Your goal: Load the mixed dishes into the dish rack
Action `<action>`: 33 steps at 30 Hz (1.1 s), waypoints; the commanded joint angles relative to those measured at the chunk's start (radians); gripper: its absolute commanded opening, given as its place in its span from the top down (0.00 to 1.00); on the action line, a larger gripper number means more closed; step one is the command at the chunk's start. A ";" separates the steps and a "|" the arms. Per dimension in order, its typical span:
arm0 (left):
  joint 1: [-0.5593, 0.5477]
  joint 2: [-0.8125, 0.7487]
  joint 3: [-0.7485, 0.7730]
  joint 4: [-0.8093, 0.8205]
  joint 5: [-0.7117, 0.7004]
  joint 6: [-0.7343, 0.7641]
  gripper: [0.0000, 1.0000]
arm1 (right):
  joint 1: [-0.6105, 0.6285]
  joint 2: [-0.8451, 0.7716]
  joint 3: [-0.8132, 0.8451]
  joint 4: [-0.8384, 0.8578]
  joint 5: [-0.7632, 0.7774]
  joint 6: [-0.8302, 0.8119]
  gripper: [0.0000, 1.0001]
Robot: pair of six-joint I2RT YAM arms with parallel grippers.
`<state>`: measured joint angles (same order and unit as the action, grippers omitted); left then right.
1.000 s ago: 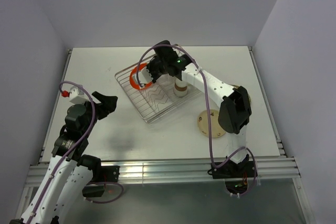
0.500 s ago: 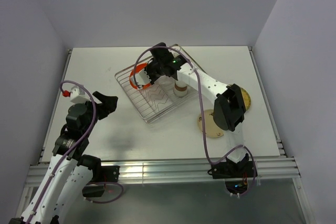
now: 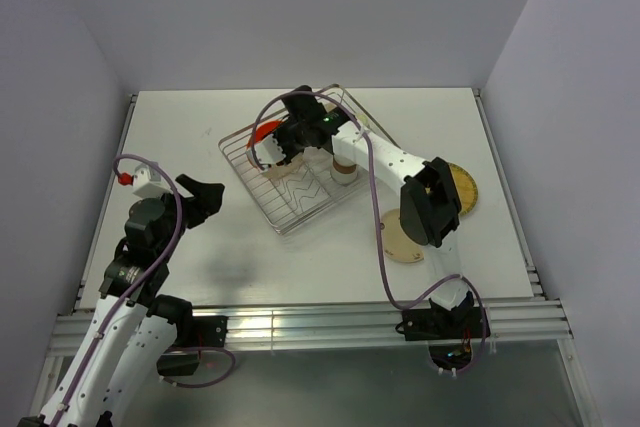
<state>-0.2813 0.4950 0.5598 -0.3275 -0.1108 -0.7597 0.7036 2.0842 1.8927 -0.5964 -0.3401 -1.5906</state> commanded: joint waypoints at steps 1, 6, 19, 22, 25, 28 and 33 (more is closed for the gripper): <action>-0.002 0.000 0.003 0.018 -0.006 0.019 0.20 | 0.008 -0.004 0.048 0.033 -0.004 0.033 0.57; -0.004 0.002 0.017 0.016 -0.007 0.026 0.20 | 0.008 -0.006 0.068 0.058 0.000 0.087 0.53; -0.002 -0.051 -0.006 0.143 0.088 0.024 0.01 | -0.181 -0.315 0.041 -0.055 -0.282 0.953 0.47; -0.002 -0.073 -0.093 0.297 0.195 -0.024 0.01 | -0.291 -0.412 -0.230 -0.066 -0.459 1.220 0.47; -0.002 -0.035 -0.150 0.434 0.325 -0.076 0.02 | -0.461 -0.568 -0.525 -0.063 -0.560 1.324 0.48; -0.005 0.066 -0.150 0.478 0.451 -0.127 0.06 | -0.646 -0.645 -0.723 -0.109 -0.576 1.302 0.48; -0.099 0.212 -0.109 0.536 0.533 -0.155 0.12 | -0.877 -0.745 -0.856 -0.278 -0.470 1.103 0.47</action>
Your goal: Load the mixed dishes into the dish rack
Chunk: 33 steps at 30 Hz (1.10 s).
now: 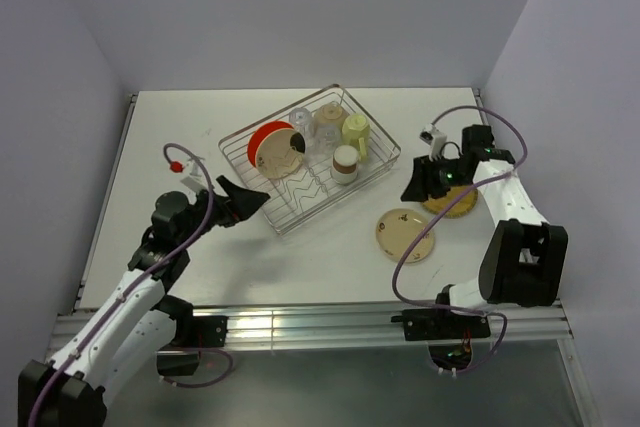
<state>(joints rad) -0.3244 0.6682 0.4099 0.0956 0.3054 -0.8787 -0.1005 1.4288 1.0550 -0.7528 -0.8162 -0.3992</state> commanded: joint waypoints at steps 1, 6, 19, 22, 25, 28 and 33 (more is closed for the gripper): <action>-0.114 0.065 0.050 0.113 0.101 -0.032 0.12 | -0.086 -0.090 -0.032 -0.146 0.044 -0.111 0.47; -0.234 0.116 0.073 0.136 0.005 -0.034 0.11 | -0.171 -0.088 -0.087 -0.169 0.265 -0.190 0.48; -0.355 0.165 0.093 0.170 -0.109 -0.035 0.11 | -0.209 0.082 -0.154 -0.076 0.359 -0.182 0.53; -0.364 0.156 0.083 0.173 -0.123 -0.042 0.11 | -0.209 0.133 -0.148 -0.059 0.350 -0.167 0.54; -0.366 0.156 0.086 0.173 -0.123 -0.039 0.11 | -0.209 0.180 -0.151 -0.043 0.345 -0.152 0.55; -0.367 0.163 0.095 0.164 -0.124 -0.032 0.11 | -0.209 0.202 -0.156 -0.026 0.348 -0.148 0.55; -0.367 0.179 0.106 0.171 -0.123 -0.028 0.10 | -0.208 0.235 -0.130 -0.034 0.309 -0.156 0.57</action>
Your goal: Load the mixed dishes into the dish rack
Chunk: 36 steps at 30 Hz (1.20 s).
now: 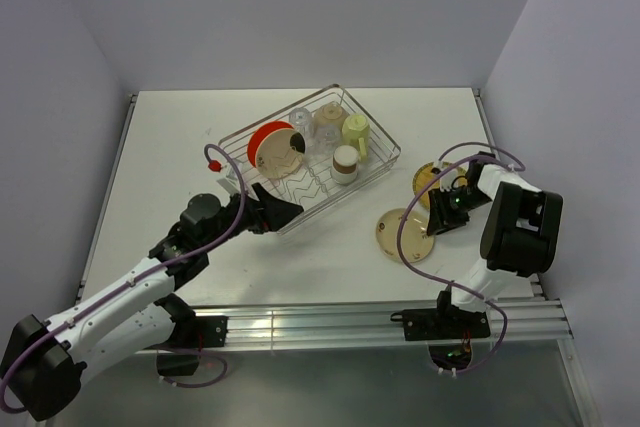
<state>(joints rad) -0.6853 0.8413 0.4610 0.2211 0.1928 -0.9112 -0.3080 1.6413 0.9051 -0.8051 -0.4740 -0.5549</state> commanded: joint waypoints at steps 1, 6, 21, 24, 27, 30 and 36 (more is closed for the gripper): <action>-0.007 0.011 0.059 0.049 -0.007 0.006 0.10 | 0.000 0.044 0.024 0.011 -0.038 0.000 0.58; -0.008 0.041 0.071 0.060 0.010 0.012 0.10 | -0.002 0.112 0.034 -0.019 -0.084 -0.048 0.78; -0.019 0.136 0.099 0.130 0.086 0.020 0.09 | -0.045 0.055 0.138 -0.285 -0.362 -0.324 1.00; -0.031 0.186 0.113 0.150 0.111 0.018 0.07 | -0.051 0.025 0.175 -0.371 -0.423 -0.393 1.00; -0.049 0.243 0.133 0.173 0.125 0.023 0.07 | -0.062 -0.006 0.211 -0.442 -0.481 -0.434 1.00; -0.068 0.307 0.162 0.188 0.131 0.031 0.07 | -0.063 -0.017 0.257 -0.512 -0.537 -0.451 1.00; -0.112 0.441 0.255 0.182 0.114 0.055 0.07 | -0.062 -0.049 0.340 -0.609 -0.630 -0.432 1.00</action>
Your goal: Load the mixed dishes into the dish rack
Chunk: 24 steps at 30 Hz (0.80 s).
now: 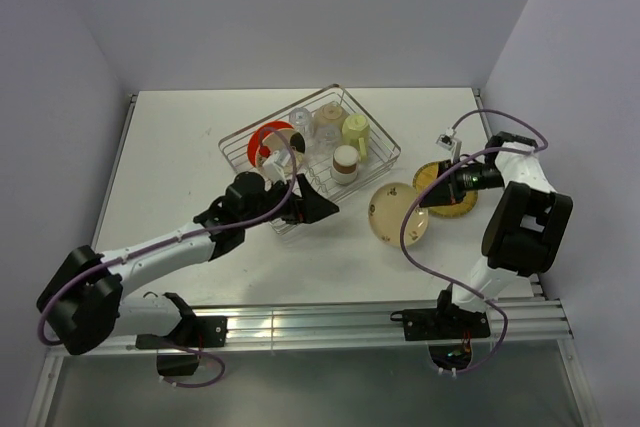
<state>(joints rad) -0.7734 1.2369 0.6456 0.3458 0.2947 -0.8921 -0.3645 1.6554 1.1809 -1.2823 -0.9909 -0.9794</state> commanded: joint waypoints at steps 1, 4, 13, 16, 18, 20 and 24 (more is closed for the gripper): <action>-0.029 0.061 0.100 0.056 0.012 0.036 0.07 | -0.007 -0.069 0.069 -0.132 -0.132 0.005 1.00; -0.055 0.128 0.167 0.055 0.018 0.022 0.08 | -0.004 -0.106 0.072 -0.079 -0.146 0.109 1.00; -0.115 0.326 0.370 -0.066 -0.014 -0.016 0.28 | 0.044 -0.233 0.022 0.123 -0.149 0.338 1.00; -0.130 0.351 0.402 -0.093 -0.026 -0.008 0.34 | 0.056 -0.252 0.011 0.158 -0.155 0.378 1.00; -0.135 0.352 0.410 -0.097 -0.038 -0.007 0.48 | 0.062 -0.263 0.005 0.167 -0.163 0.384 1.00; -0.136 0.349 0.417 -0.116 -0.048 -0.004 0.63 | 0.070 -0.269 0.002 0.175 -0.166 0.392 1.00; -0.135 0.334 0.420 -0.140 -0.077 0.005 0.88 | 0.073 -0.276 -0.006 0.192 -0.164 0.401 1.00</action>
<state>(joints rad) -0.9062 1.5948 1.0298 0.2241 0.2554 -0.9073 -0.2985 1.4254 1.1820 -1.1271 -1.1000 -0.6159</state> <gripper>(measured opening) 0.170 0.022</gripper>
